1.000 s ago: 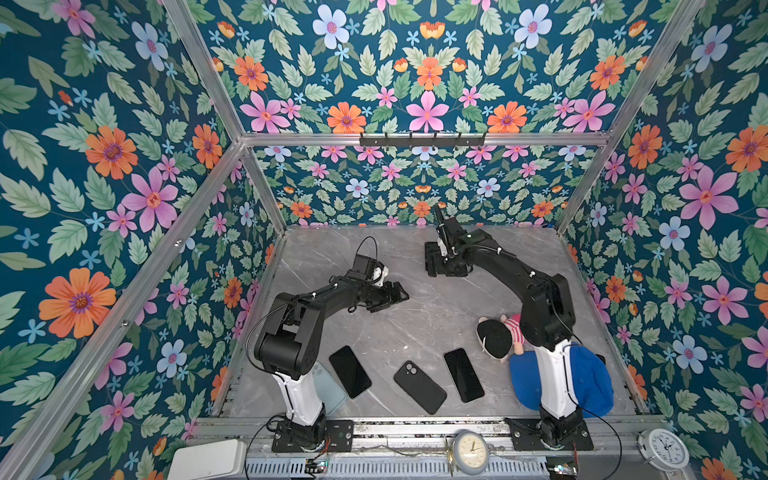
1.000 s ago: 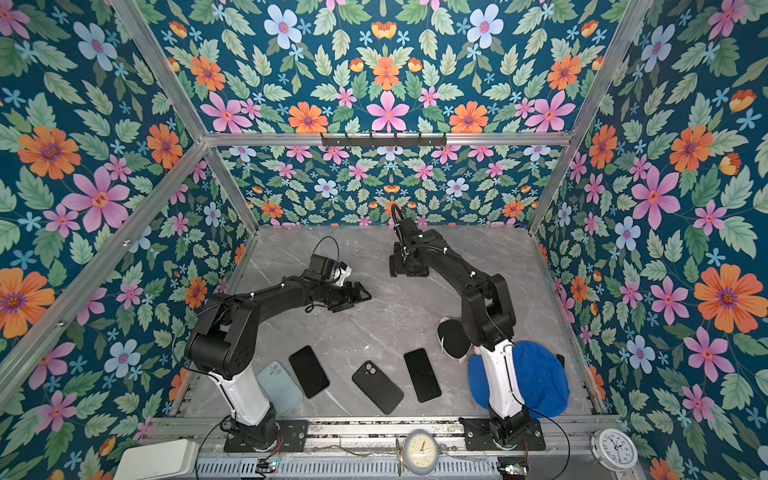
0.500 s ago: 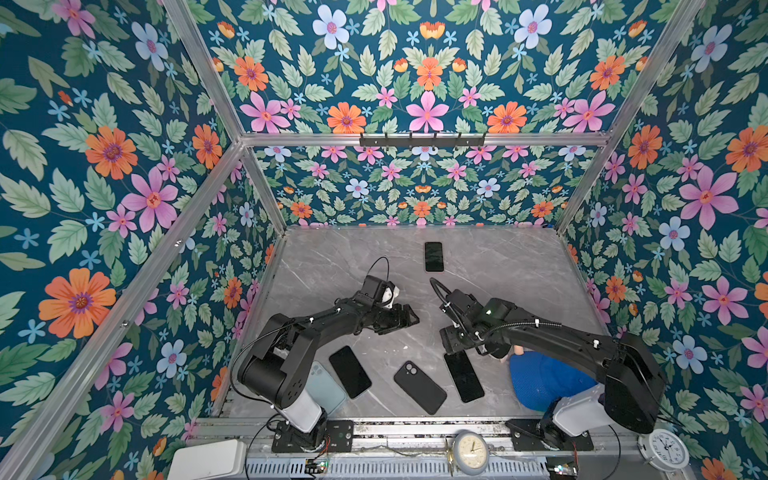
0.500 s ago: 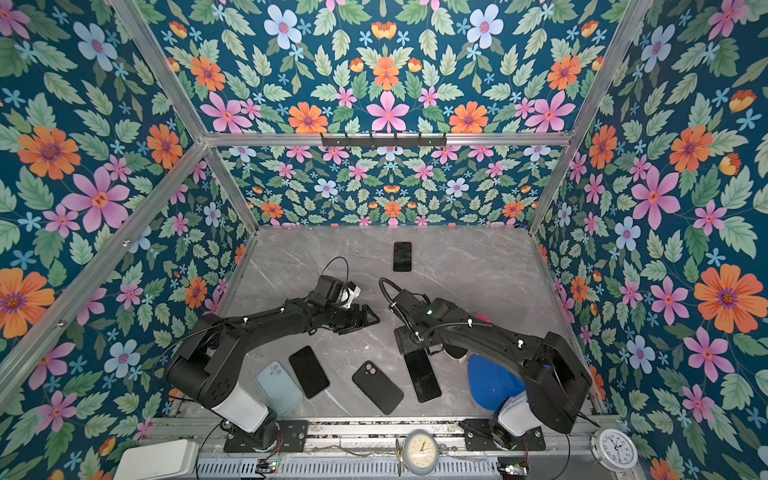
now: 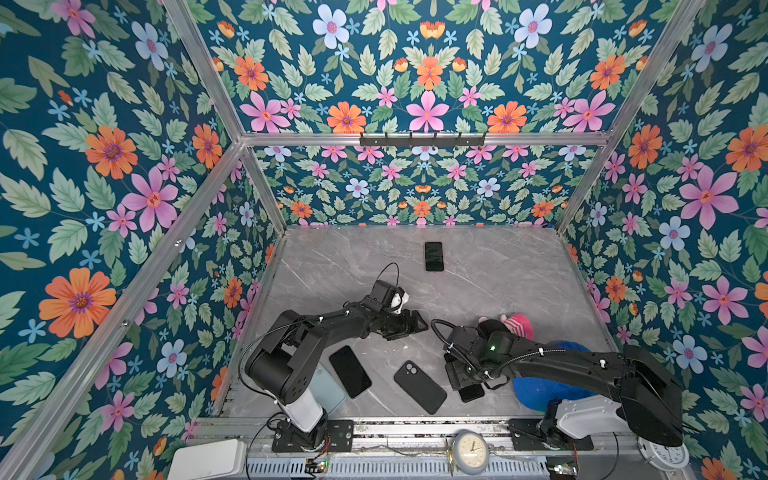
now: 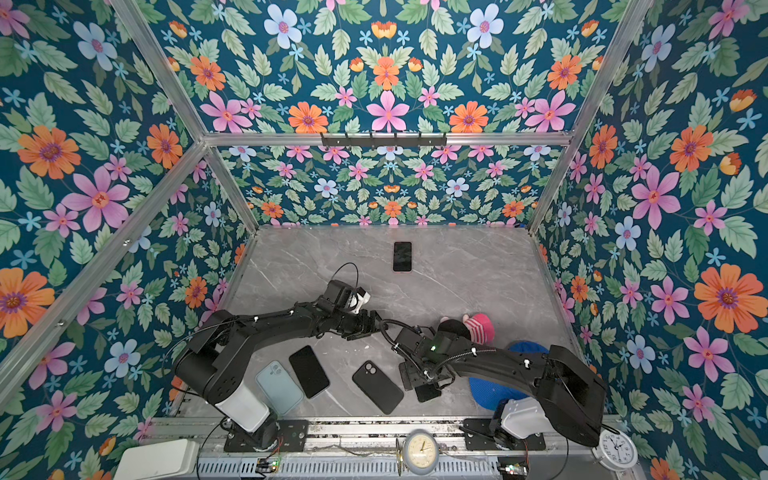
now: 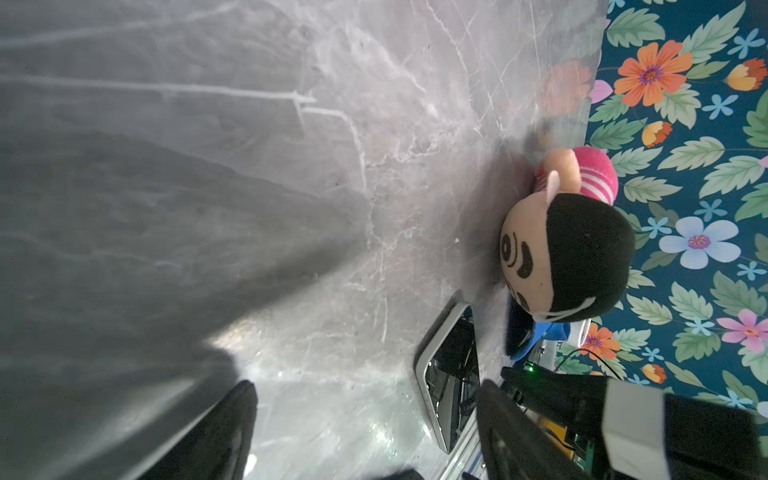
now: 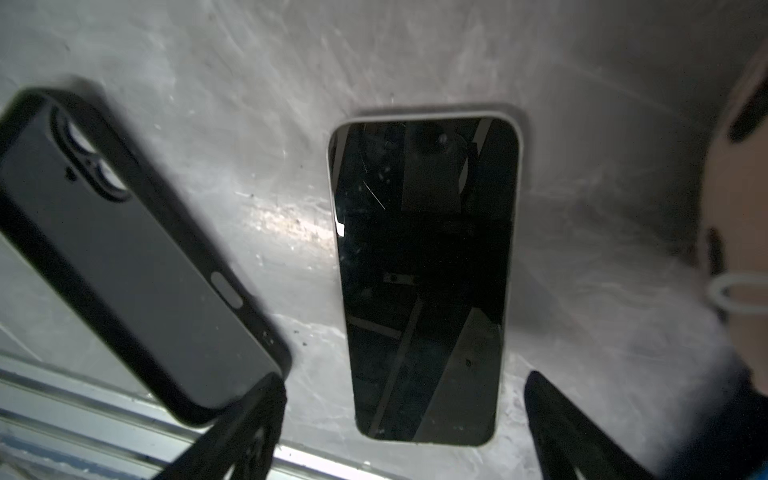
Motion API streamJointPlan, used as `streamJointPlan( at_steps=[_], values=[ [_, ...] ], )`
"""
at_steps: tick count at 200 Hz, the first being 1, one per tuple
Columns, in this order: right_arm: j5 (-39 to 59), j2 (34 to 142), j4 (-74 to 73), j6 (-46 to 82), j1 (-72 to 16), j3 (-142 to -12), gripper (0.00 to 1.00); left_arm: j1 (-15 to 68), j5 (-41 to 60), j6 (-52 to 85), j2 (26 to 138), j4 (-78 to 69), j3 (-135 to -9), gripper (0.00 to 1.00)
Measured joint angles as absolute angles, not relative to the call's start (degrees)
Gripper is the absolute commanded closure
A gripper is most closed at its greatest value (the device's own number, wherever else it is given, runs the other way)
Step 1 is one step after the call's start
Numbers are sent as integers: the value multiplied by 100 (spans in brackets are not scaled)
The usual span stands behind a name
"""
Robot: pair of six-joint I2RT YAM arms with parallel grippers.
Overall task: Put the phone into the phone case
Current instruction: 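Reach the right gripper to the bare black phone near the doll and grasp it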
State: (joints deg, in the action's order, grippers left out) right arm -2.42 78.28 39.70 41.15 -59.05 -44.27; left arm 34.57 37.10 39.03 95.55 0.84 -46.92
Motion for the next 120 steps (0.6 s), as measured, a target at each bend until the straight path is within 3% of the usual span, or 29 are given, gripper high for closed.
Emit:
streamJointPlan(
  at_steps=[84, 120],
  values=[
    [-322, 8455, 3726, 4311, -6020, -4252, 19, 3487, 3765, 3968, 9738, -38, -4762, 15],
    [-311, 8731, 3765, 4346, -6053, -4427, 30, 3487, 3802, 3970, 9780, -38, -4770, 16]
  ],
)
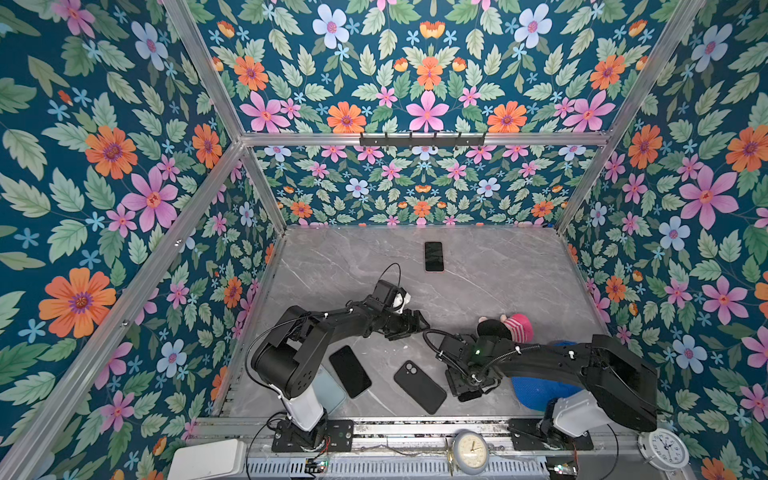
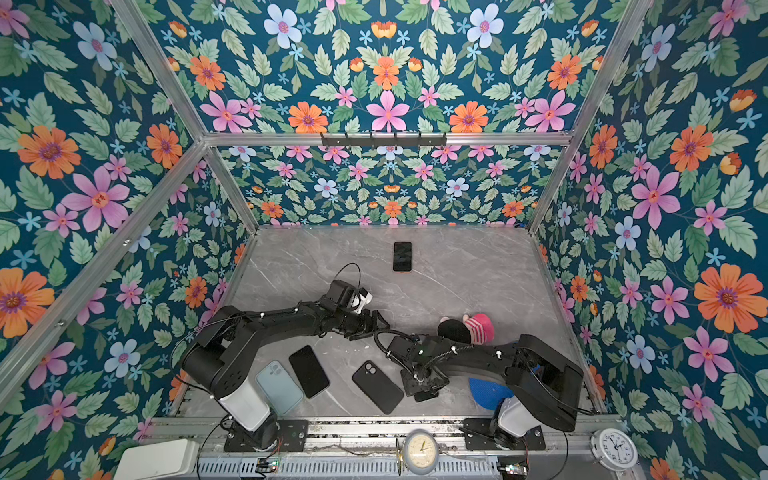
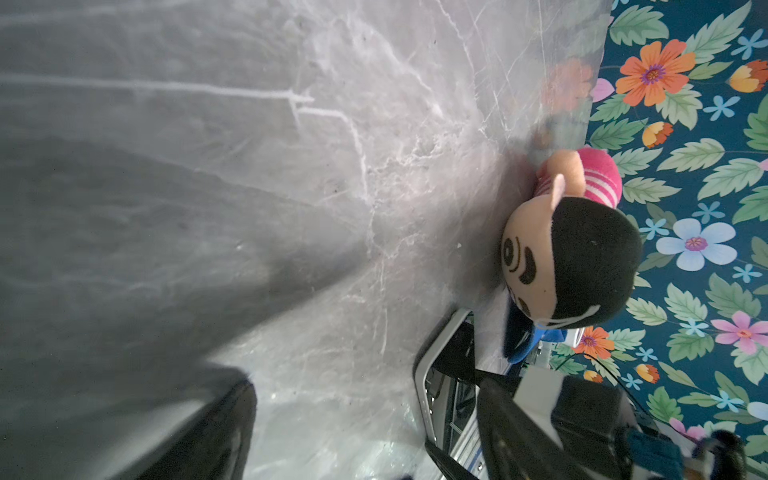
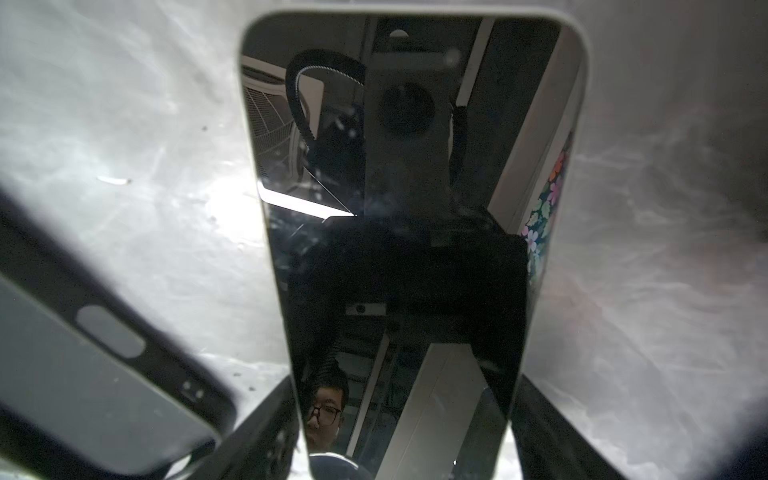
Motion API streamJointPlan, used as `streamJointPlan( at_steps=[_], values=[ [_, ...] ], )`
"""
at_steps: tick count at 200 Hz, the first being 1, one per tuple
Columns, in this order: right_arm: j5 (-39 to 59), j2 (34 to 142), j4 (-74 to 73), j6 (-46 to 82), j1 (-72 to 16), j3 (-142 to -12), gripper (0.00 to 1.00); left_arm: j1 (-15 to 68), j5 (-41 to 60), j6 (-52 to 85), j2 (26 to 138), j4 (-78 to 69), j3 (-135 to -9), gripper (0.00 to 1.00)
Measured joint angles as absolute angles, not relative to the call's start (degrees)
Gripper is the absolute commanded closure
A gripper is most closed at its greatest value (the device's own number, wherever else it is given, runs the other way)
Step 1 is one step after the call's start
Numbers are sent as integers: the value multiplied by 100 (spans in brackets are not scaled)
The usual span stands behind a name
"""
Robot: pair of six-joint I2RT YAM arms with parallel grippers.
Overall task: Put the phone into the phone case
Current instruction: 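Reach the right gripper to the bare black phone near the doll and grasp it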
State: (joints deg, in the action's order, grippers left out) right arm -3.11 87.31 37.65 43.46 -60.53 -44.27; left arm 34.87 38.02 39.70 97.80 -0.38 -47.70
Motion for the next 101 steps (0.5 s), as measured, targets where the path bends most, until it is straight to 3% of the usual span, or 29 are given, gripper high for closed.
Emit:
streamJointPlan(
  at_steps=[42, 101],
  values=[
    [-301, 8768, 3868, 4215, -5988, -4550, 39, 3487, 4032, 3938, 9909, -40, -4886, 18],
    [-405, 8768, 3363, 3745, -5520, -4674, 43, 3487, 4700, 3944, 9948, -438, -4687, 25]
  ],
)
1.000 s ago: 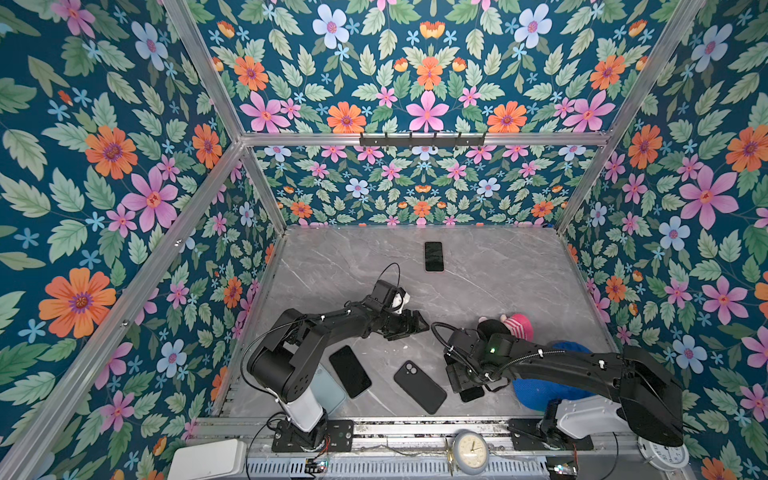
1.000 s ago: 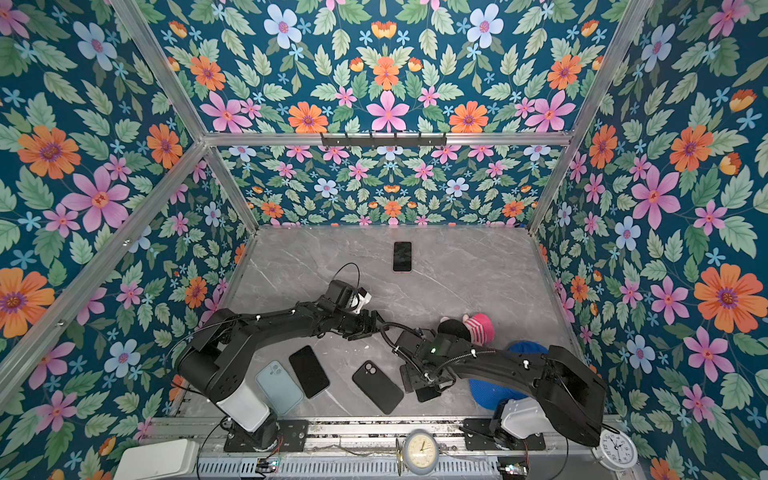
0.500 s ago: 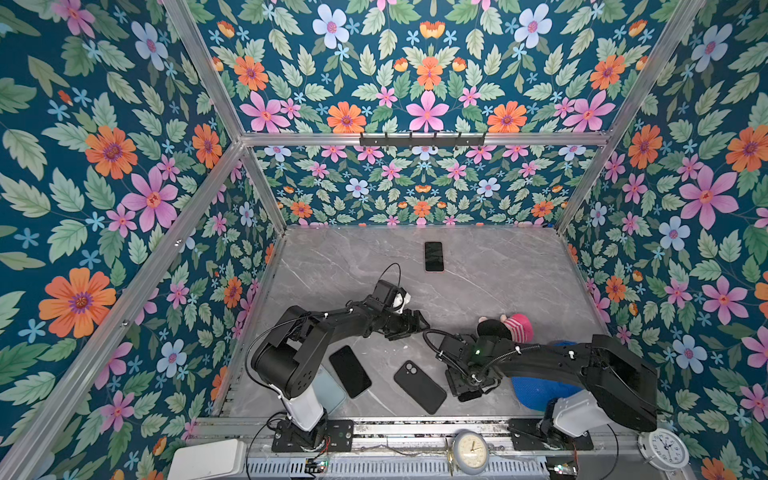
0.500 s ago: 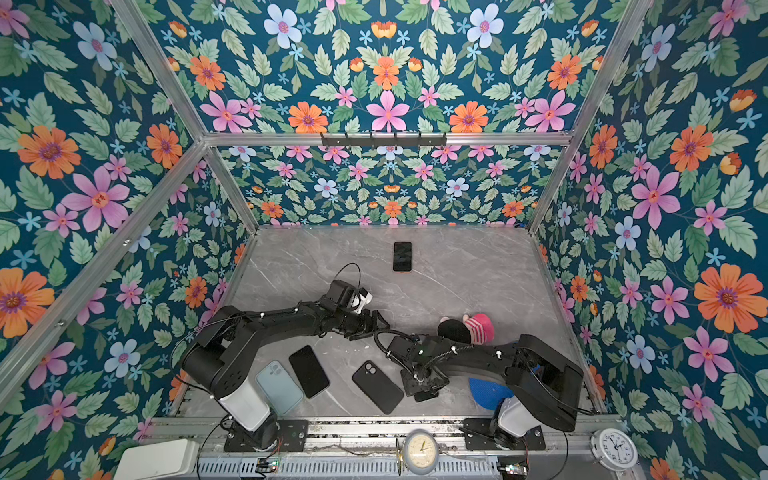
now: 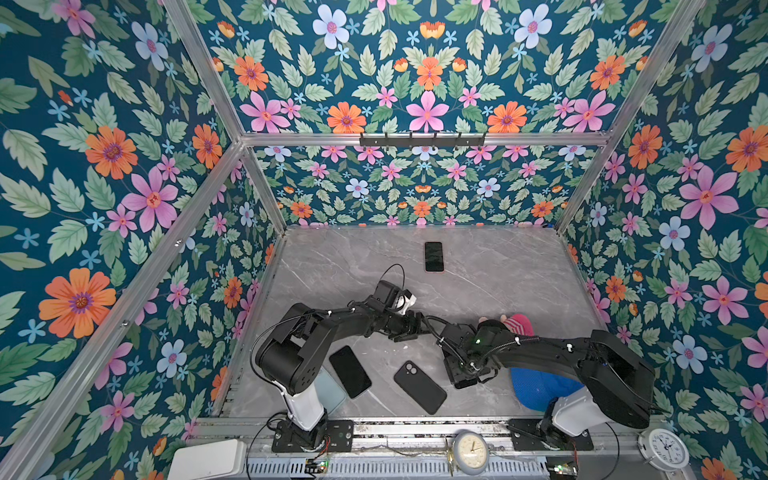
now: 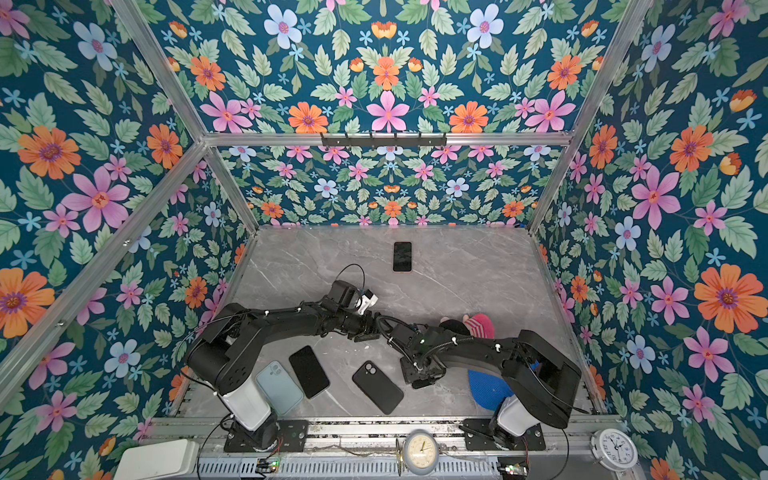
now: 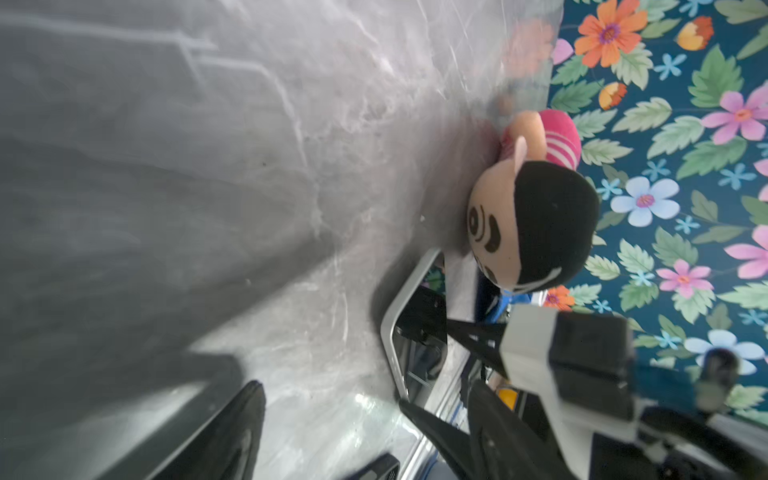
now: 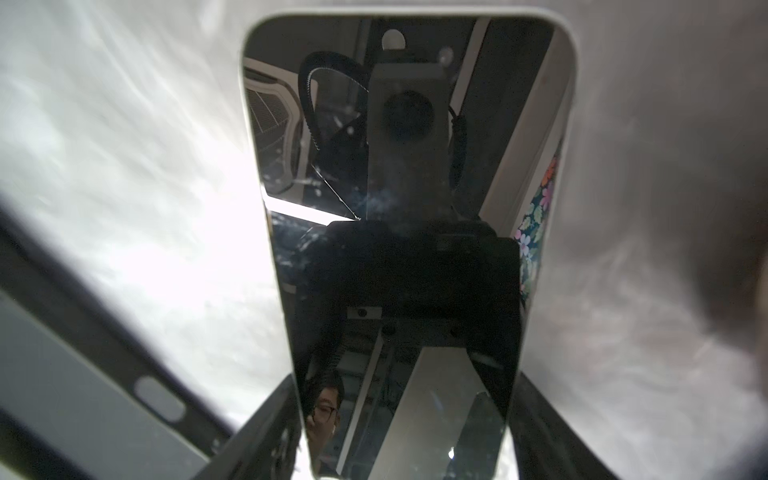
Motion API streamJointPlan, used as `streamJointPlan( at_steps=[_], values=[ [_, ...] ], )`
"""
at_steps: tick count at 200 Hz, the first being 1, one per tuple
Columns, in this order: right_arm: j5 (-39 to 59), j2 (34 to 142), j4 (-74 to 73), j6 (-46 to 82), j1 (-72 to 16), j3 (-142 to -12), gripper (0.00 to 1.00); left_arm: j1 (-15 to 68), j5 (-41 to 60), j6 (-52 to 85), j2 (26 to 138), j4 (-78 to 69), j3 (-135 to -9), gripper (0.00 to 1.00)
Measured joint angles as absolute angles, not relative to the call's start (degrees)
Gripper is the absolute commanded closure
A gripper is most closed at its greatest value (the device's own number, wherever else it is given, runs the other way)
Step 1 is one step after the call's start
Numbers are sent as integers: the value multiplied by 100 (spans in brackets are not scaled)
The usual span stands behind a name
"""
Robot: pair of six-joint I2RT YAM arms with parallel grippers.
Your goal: Put the phone into the phone case
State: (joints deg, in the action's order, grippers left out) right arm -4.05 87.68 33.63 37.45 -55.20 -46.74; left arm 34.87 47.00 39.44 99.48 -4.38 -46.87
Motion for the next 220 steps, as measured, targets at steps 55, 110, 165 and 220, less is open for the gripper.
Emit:
streamJointPlan(
  at_steps=[55, 110, 165, 220],
  values=[
    [-390, 8702, 2773, 3404, -5391, -4600, 44, 3485, 5245, 4364, 10208, -1347, -4447, 40],
    [-311, 8503, 2512, 3192, -5341, -4493, 45, 3485, 5664, 4873, 10541, -2510, -4320, 60],
    [-309, 8591, 2425, 3092, -5339, -4604, 45, 3485, 5769, 5109, 10637, -3030, -4257, 80],
    [-250, 8600, 2429, 3009, -5328, -4611, 41, 3483, 5769, 5103, 10624, -3214, -4139, 92]
  ],
)
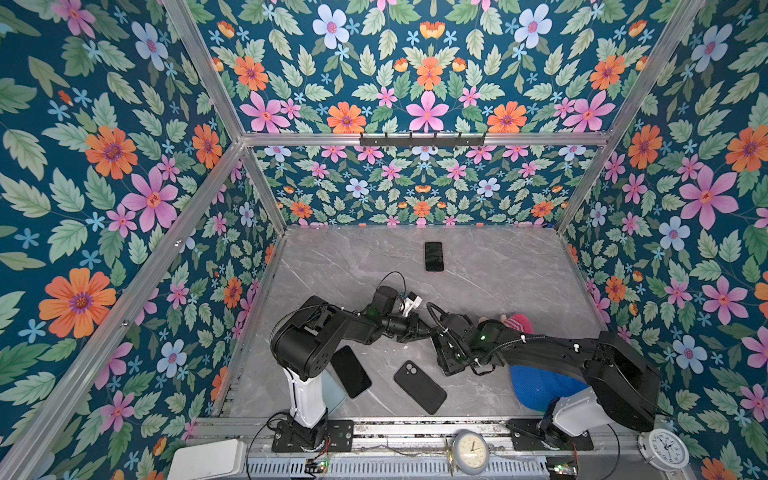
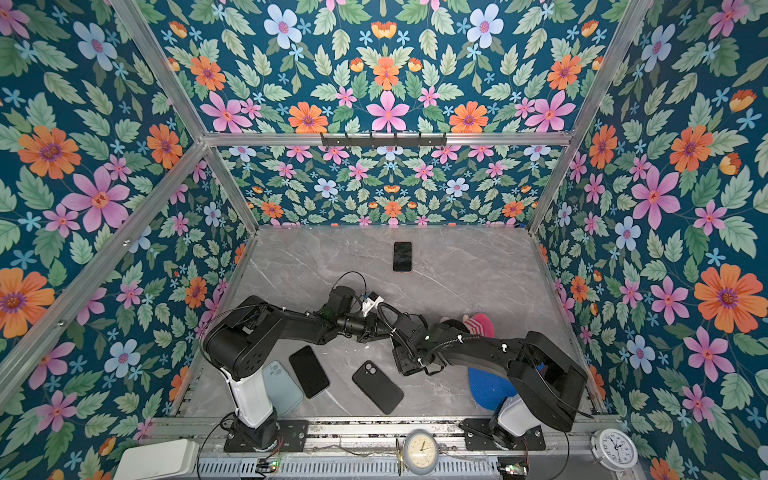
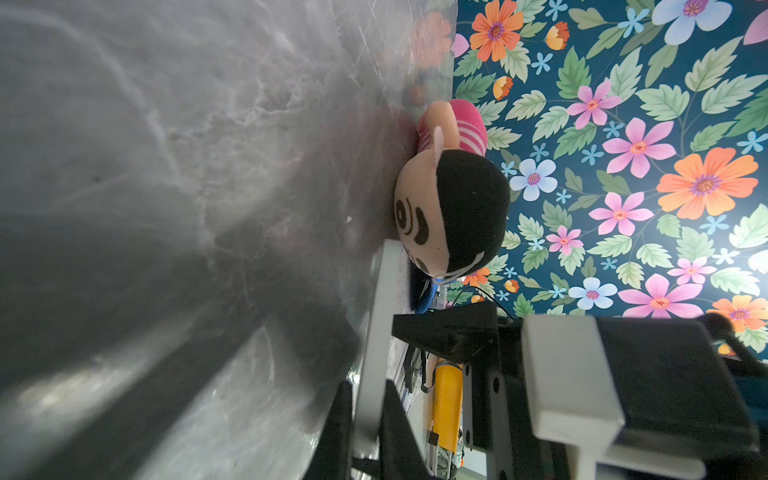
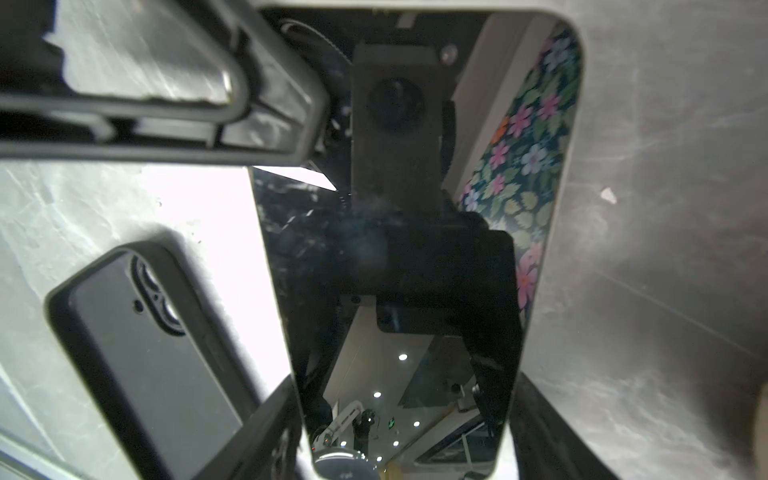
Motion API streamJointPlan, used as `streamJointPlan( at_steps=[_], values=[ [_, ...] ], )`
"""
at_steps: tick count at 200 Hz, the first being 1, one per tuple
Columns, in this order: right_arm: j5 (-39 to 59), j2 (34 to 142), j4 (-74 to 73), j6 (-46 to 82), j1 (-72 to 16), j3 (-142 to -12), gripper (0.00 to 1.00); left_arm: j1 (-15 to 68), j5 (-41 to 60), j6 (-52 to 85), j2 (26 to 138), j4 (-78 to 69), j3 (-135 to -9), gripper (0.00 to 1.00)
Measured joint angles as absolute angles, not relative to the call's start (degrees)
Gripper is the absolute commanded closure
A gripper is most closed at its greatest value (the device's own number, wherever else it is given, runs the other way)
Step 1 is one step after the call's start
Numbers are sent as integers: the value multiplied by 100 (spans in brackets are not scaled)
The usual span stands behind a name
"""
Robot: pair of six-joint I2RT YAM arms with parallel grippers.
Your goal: Put the phone into the phone case
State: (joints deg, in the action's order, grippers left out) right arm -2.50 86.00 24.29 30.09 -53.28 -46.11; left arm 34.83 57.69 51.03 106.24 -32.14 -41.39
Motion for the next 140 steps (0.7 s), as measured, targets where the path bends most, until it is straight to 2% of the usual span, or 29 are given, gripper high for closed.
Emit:
streamJointPlan(
  at_steps=[12, 34, 62, 112, 140],
  values=[
    [-263, 8595, 2458, 2985, -5328, -4633, 36, 3481, 5769, 5103, 10613, -3258, -4119, 93],
    [-276, 8556, 2596, 2941, -5330, -4711, 20, 3476, 5771, 5155, 10556, -3400, -4049, 95],
    [-381, 8464, 2864, 2829, -5332, -5037, 10, 3470, 5725, 5411, 10453, -3566, -3951, 97],
    [-491, 7723, 3315, 3024, -5339, -5360, 6, 3262, 5507, 5911, 10156, -4101, -3695, 99],
    [-366, 6997, 3275, 3599, -5111, -5231, 9, 3245, 5325, 6344, 10088, -4602, -3601, 100]
  ],
)
